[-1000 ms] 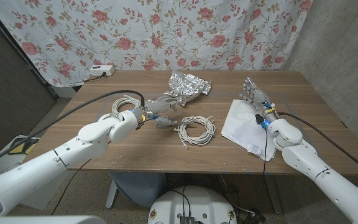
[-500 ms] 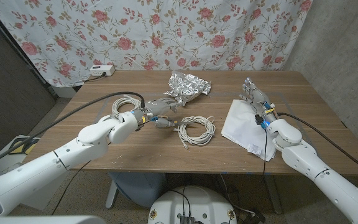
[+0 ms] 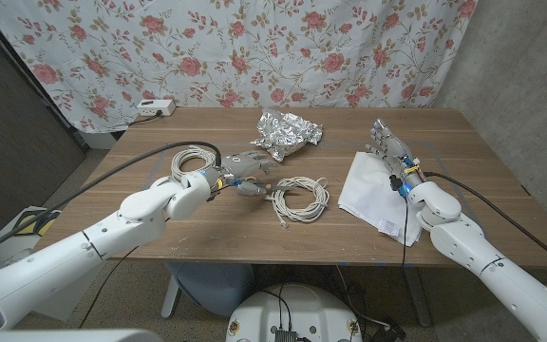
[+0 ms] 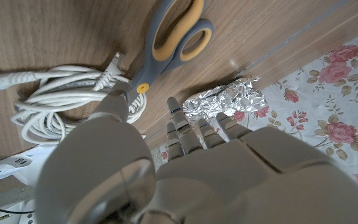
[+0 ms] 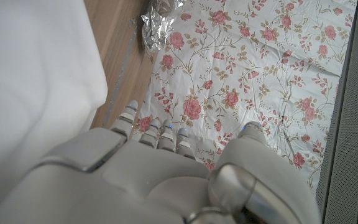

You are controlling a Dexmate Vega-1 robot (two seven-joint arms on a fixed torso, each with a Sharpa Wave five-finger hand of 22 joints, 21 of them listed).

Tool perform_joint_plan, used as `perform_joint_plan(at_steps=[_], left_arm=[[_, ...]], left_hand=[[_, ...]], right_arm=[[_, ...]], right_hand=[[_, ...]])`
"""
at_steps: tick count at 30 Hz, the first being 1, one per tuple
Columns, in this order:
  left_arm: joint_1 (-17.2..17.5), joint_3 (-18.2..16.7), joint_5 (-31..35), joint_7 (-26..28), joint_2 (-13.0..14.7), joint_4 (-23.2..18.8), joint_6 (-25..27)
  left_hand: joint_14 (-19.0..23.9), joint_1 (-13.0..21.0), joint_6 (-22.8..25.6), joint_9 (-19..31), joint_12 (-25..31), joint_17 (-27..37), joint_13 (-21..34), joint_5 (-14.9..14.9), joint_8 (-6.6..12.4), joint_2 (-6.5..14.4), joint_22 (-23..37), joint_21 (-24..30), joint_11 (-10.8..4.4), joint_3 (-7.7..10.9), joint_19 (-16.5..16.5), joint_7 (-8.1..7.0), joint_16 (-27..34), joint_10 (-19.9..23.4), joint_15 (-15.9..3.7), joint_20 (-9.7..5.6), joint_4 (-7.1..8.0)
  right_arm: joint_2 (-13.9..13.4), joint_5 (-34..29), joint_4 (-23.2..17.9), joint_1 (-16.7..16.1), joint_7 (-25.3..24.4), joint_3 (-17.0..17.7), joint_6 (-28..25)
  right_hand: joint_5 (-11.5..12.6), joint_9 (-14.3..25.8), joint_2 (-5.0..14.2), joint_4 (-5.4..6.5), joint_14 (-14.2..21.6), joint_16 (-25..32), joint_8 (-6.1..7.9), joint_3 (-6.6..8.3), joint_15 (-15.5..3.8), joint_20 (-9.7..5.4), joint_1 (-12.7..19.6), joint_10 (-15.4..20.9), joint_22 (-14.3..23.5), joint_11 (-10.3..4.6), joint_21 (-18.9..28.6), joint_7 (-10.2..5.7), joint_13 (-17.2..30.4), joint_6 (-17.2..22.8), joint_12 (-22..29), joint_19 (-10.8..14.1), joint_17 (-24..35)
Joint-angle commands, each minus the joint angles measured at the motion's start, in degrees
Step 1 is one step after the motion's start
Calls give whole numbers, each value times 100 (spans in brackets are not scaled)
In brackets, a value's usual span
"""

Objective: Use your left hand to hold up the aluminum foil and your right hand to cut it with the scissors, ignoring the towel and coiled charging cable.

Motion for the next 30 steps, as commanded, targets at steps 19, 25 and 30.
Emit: perform_joint_plan(at_steps=[19,25,30], left_arm=[[-106,143,93,-66,-103,142,-41],[-110,146,80,-62,-112,147,-38],[-121,165,98,-106,-106,156,-23]], left_hand=[[80,129,546,35,8,11,26,24,121,98,14,-1,6,2,82,-2,12,182,-14,-4,-28],[85,103,601,40,1,12,27,21,122,111,15,-2,10,-20,81,6,12,193,-15,2,-5],[143,81,644,45,17,17,29,23,114,145,15,4,22,-38,100,6,34,267,-62,-4,16]], right_arm=[[-12,15,-41,0,-35,11,-54],[-13,3,-41,9,-32,-1,-61],[0,-5,-24,11,-23,-5,-30]], right_hand=[[-1,27,7,-48,-66,50,12,23,-15,-15,78,-33,21,19,34,-2,24,-25,20,-28,17],[-1,27,10,-51,-68,51,12,29,-13,-16,77,-35,21,3,33,-5,24,-24,19,-29,18],[-1,27,12,-52,-69,51,13,33,-12,-14,74,-31,21,10,33,-3,25,-23,21,-31,20]])
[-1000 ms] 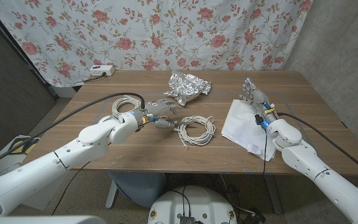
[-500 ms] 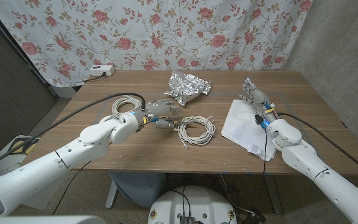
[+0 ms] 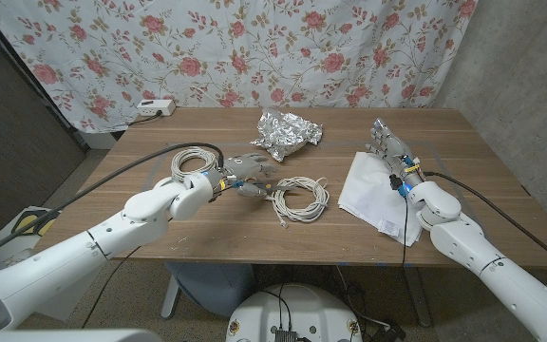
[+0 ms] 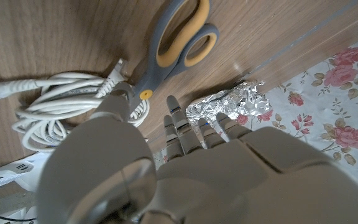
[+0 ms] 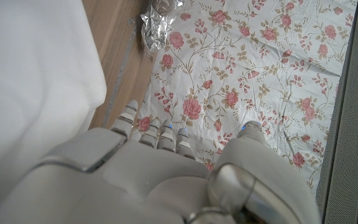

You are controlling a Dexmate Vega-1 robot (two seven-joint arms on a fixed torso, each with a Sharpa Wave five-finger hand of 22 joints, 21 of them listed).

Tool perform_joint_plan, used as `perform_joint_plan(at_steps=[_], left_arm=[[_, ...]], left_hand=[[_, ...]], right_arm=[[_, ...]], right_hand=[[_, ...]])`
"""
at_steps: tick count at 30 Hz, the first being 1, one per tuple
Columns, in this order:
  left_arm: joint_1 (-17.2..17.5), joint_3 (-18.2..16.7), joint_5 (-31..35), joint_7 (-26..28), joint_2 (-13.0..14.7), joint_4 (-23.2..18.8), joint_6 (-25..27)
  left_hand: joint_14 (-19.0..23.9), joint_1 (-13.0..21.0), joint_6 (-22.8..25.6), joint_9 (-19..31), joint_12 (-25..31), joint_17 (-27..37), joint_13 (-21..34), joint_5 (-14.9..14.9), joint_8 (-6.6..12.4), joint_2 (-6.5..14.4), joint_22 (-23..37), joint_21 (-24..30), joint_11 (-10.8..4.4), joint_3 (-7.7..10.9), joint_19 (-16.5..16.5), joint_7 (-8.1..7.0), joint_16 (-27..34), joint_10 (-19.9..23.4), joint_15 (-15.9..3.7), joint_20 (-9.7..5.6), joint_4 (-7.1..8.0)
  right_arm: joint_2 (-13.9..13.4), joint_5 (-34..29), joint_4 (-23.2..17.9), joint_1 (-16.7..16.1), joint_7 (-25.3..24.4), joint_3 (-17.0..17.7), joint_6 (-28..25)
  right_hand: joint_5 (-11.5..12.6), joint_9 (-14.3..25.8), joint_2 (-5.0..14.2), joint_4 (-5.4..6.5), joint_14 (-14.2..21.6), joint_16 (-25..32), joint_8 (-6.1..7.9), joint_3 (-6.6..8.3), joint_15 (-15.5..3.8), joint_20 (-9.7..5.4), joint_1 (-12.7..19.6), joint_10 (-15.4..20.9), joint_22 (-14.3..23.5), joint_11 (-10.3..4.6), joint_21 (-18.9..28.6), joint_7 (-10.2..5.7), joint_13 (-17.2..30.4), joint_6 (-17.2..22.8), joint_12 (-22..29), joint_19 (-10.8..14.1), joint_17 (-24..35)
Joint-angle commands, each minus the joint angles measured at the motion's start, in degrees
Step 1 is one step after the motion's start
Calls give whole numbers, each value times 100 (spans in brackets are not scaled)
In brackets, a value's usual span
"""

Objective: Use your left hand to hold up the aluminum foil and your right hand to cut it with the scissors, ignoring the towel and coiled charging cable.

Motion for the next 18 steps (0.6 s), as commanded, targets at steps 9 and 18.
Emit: perform_joint_plan(at_steps=[9,18], left_arm=[[-23,67,34,-42,-35,39,13],[-34,99,40,-66,-54,56,12]], left_hand=[[244,42,67,34,18,23,13,35,4,125,14,24,-36,-32,135,-20,83,133,-113,-5,-2],[350,59,153,36,25,25,13,33,11,121,14,25,-39,-48,158,-8,109,202,-134,-3,-19]], right_arm=[[-2,-31,-16,-17,-47,-10,-15],[-28,-46,-66,-41,-85,1,-39]], right_hand=[[-2,27,-6,-31,-45,51,14,18,20,10,47,-36,21,3,28,-7,24,-22,20,-24,14],[-3,27,-8,-33,-62,48,14,22,21,39,37,-37,21,10,12,-9,25,-22,20,-69,18]])
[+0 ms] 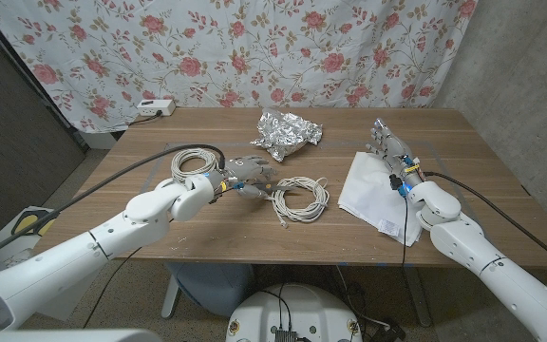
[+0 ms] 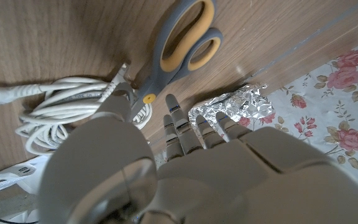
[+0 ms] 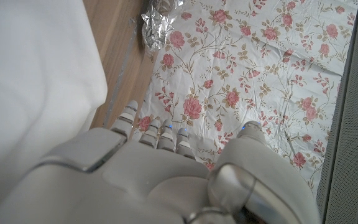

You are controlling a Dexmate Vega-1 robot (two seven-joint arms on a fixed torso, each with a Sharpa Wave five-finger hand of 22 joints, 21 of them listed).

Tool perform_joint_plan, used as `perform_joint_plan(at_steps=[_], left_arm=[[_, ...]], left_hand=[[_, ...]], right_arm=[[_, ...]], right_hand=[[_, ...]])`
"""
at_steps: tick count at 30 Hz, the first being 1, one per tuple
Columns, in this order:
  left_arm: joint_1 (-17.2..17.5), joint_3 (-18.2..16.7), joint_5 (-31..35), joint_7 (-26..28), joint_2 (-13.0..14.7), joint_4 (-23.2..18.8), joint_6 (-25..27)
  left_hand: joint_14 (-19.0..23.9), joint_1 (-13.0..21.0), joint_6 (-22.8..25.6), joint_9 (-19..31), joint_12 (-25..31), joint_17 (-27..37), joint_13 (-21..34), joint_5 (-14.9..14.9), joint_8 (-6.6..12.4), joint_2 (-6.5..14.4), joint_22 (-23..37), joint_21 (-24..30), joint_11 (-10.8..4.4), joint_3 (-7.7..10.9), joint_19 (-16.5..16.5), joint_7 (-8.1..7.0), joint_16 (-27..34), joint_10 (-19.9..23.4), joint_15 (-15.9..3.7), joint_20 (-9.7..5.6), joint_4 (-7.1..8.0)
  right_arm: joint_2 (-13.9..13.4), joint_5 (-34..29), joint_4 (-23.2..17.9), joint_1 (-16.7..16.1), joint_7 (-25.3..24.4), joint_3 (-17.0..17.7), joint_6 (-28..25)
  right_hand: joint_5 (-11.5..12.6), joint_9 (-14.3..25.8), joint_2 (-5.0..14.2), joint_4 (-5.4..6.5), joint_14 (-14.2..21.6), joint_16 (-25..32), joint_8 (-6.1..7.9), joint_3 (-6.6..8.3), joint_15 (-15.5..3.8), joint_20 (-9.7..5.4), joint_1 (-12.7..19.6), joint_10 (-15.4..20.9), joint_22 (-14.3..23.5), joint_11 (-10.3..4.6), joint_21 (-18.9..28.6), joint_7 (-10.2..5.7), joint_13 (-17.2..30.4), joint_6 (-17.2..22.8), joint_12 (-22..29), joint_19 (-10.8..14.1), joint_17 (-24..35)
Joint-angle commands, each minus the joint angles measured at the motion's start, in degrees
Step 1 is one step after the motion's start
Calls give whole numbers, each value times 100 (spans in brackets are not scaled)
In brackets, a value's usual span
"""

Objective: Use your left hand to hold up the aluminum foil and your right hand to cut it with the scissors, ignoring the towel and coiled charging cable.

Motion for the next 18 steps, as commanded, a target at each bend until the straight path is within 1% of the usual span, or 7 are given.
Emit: perform_joint_plan(at_steps=[1,5,18], left_arm=[[-15,51,22,-23,-32,25,15],[-14,52,28,-41,-28,19,33],[-64,121,86,-61,-71,85,9]], left_hand=[[82,26,84,10,24,13,13,32,14,42,14,24,11,-15,55,17,38,92,-17,-26,-24],[131,6,135,11,34,13,15,27,20,27,14,23,11,-39,62,12,49,142,-21,-16,-18],[225,13,232,13,60,11,22,27,23,31,15,17,1,-62,74,-3,58,268,-73,-6,-22]], right_arm=[[-25,-45,-25,-22,-30,0,3],[-15,-8,-44,-36,-71,10,-52],[23,20,43,-18,-14,3,1]], right_hand=[[-3,27,-8,-34,-64,47,15,23,18,41,37,-37,21,10,12,-10,25,-20,20,-70,19],[-4,27,-6,-32,-68,47,15,25,14,49,32,-41,21,8,10,-12,25,-21,19,-81,20],[-5,27,-7,-31,-69,52,17,29,13,62,13,-46,21,-14,11,-16,25,-15,18,-95,26]])
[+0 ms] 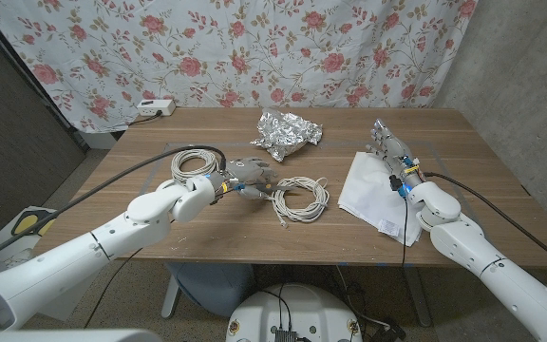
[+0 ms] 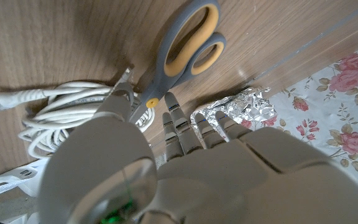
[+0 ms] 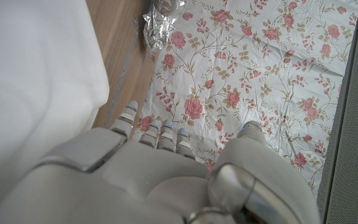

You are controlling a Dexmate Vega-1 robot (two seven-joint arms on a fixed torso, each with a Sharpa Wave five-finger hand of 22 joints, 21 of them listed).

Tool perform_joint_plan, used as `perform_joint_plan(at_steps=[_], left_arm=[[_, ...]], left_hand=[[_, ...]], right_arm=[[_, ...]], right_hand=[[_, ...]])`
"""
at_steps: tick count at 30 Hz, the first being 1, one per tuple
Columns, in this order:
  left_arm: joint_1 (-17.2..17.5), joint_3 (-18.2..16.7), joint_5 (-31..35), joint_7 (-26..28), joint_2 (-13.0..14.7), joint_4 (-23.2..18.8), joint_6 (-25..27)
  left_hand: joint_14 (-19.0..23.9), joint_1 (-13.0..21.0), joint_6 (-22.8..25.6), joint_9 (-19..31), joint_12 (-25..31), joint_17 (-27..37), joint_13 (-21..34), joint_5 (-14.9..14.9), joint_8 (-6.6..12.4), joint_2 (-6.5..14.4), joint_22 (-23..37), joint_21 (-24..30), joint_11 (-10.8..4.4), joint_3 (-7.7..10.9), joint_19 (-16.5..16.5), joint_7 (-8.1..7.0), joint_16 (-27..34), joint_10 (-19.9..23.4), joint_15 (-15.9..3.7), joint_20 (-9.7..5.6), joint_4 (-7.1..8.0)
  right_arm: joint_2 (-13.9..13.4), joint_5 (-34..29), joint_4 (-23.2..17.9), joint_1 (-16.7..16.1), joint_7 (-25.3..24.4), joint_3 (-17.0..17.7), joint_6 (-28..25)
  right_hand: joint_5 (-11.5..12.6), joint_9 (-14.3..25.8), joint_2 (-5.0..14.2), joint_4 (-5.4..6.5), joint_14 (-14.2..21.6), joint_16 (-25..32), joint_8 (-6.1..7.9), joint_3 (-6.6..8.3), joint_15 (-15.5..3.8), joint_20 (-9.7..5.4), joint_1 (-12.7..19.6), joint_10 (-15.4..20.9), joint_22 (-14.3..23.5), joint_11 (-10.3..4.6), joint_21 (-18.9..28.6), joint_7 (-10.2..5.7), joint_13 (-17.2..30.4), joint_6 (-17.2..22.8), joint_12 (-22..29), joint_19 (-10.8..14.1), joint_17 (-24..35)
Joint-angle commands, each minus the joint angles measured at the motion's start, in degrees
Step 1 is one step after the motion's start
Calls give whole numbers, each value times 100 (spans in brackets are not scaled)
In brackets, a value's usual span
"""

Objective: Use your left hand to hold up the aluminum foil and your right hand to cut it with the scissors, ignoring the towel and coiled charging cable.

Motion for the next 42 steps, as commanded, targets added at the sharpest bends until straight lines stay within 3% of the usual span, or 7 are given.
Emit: perform_joint_plan(at_steps=[1,6,9,14,29,42], left_arm=[[-56,71,58,-20,-57,64,-13],[-70,86,31,-24,-90,112,-8],[-77,95,37,-6,-105,126,0],[-87,116,47,9,-122,148,10],[-97,147,-7,95,-155,216,-22],[-47,149,18,229,-152,203,3]], left_hand=[[31,13,77,14,36,12,23,27,25,34,15,17,-9,-22,44,-4,36,56,-22,25,18],[39,17,111,15,41,12,27,30,25,58,15,21,-11,-26,62,-1,29,91,-45,2,24],[30,65,112,20,30,19,38,57,0,223,17,16,-7,20,61,23,17,96,-9,46,45],[65,130,165,23,35,16,48,82,-2,330,16,19,-16,58,80,9,16,138,-40,54,31],[212,278,360,29,129,14,83,115,12,407,11,25,-39,78,154,-35,23,454,-123,23,-34],[451,462,821,35,296,28,153,120,81,492,8,29,-58,55,263,-72,43,912,-217,25,-59]], right_arm=[[44,41,94,12,57,0,58],[41,51,92,29,45,-6,8],[48,61,101,37,44,0,10],[59,71,144,54,79,-8,25],[90,84,244,116,130,-30,32],[57,85,192,86,113,-20,4]], right_hand=[[-5,27,-4,-29,-70,53,17,30,15,8,9,-19,22,12,11,-16,25,-13,21,-44,28],[-7,27,6,-14,-65,60,20,29,12,7,-19,-8,22,23,14,-16,26,-4,26,-44,35],[-8,27,17,0,-65,64,24,29,9,-6,-40,-8,22,5,15,-21,26,5,26,-44,40],[-10,27,27,17,-64,69,22,27,7,-11,-73,6,22,25,17,-25,26,5,32,-46,47],[-10,27,42,40,-68,74,21,30,5,-12,-120,4,23,8,23,-25,26,5,31,-44,54],[-6,26,47,33,-66,74,21,44,1,-15,-121,2,23,12,27,-27,26,8,29,-40,51]])
